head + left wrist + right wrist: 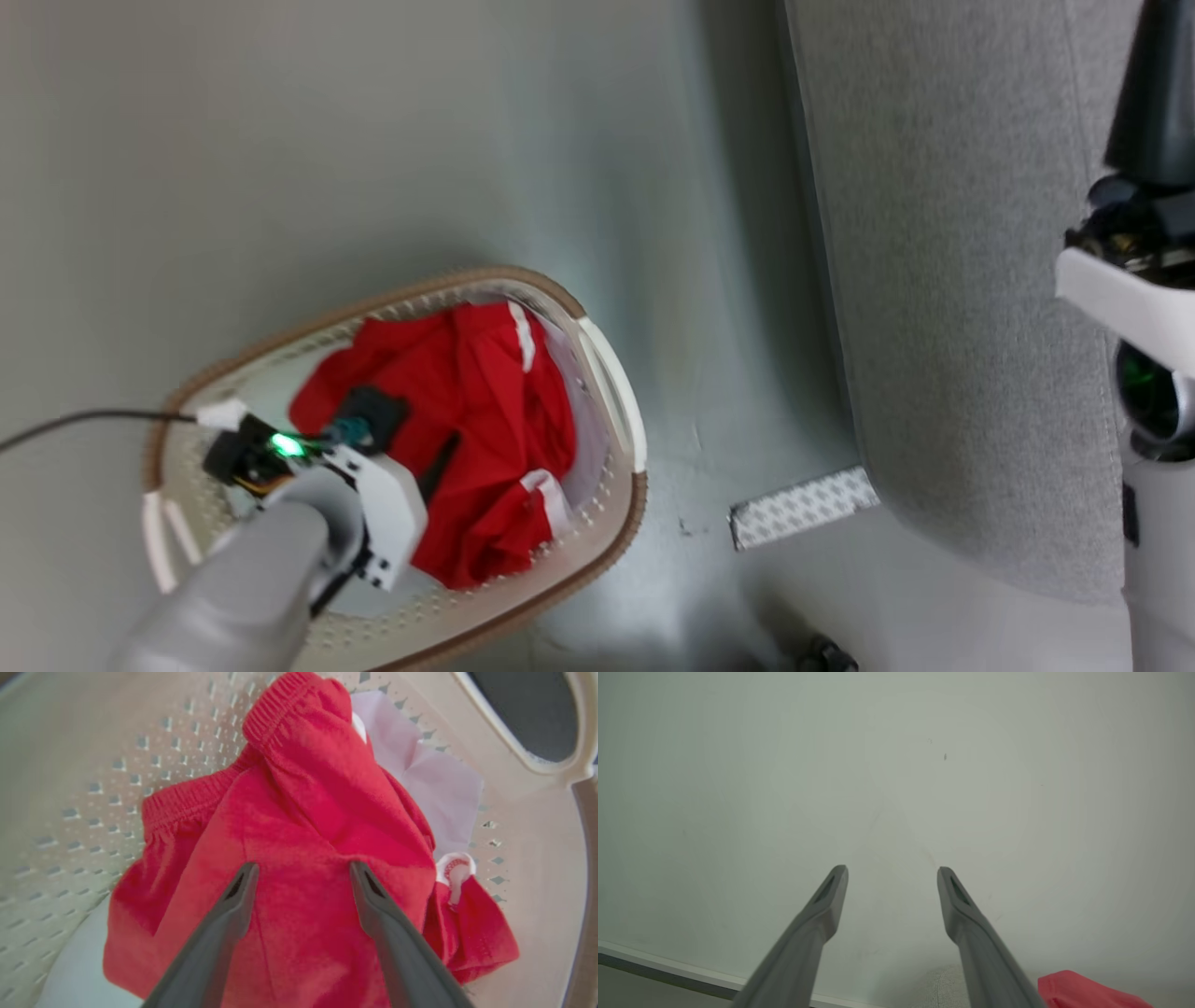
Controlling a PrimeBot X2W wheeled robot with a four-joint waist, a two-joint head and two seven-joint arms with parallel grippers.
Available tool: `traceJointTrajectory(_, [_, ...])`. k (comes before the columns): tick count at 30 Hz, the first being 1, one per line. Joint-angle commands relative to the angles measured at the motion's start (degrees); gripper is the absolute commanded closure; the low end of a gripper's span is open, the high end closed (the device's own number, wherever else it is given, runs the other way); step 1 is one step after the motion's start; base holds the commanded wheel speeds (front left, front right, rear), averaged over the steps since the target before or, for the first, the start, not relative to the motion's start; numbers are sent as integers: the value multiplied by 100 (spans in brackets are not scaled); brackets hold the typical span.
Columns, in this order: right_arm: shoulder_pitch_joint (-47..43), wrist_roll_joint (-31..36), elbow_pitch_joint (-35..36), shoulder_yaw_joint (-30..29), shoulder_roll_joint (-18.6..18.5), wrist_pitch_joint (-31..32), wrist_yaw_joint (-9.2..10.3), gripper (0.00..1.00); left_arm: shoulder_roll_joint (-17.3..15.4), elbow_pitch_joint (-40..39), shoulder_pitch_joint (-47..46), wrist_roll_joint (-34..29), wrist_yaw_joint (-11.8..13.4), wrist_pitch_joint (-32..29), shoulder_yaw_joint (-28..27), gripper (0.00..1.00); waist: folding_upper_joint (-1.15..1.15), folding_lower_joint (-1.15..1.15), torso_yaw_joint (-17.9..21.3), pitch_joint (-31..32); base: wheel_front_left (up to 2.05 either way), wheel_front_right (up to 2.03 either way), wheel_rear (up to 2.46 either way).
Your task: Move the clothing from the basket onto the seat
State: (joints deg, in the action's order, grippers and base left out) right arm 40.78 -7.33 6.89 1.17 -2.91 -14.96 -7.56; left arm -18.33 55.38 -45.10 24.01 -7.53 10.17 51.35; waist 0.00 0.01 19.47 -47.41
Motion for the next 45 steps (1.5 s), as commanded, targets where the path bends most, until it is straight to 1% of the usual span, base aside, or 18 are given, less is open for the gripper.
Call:
traceJointTrajectory(1, [123,-111,50,-30,14,-16,15,0,-120,133,-152,104,8,-18,97,0,0,-1,225,-344,0,0,0])
traceJointTrajectory(8, [239,-341,75,22,14,-16,15,0,-272,544,-495,553,8,-219,637,0,0,-1,412,-724,0,0,0])
traceJointTrajectory(10, [249,-372,64,32,15,-16,15,0,-294,594,-522,580,8,-270,735,0,0,-1,431,-749,0,0,0])
traceJointTrajectory(14, [244,-460,49,48,14,-16,15,0,-366,746,-655,519,8,-413,1212,0,0,-1,486,-820,0,0,0])
traceJointTrajectory(18, [236,-465,50,21,14,-16,15,0,-352,795,-693,723,8,-540,1568,0,0,-1,496,-840,0,0,0])
traceJointTrajectory(19, [236,-466,47,16,14,-16,15,0,-355,782,-711,791,7,-563,1636,39,0,-1,495,-840,0,0,0])
traceJointTrajectory(20, [239,-466,44,10,15,-16,15,0,-367,764,-741,826,8,-549,1704,100,0,-1,494,-839,0,0,0])
traceJointTrajectory(26, [250,-384,-25,-20,14,-16,15,0,-337,693,-859,1083,8,-320,1945,100,0,-1,413,-689,0,0,0])
traceJointTrajectory(30, [148,-296,-107,-12,13,-16,15,0,-216,692,-796,1158,7,-65,2046,100,0,-1,297,-387,0,0,0])
traceJointTrajectory(39, [-287,146,-351,-129,3,-16,15,0,258,497,-372,1553,7,349,2147,100,0,-1,-139,828,0,0,0])
traceJointTrajectory(45, [-582,210,-589,-154,-217,-16,15,0,517,266,-29,1831,7,454,2181,100,0,-1,-469,1696,0,0,0])
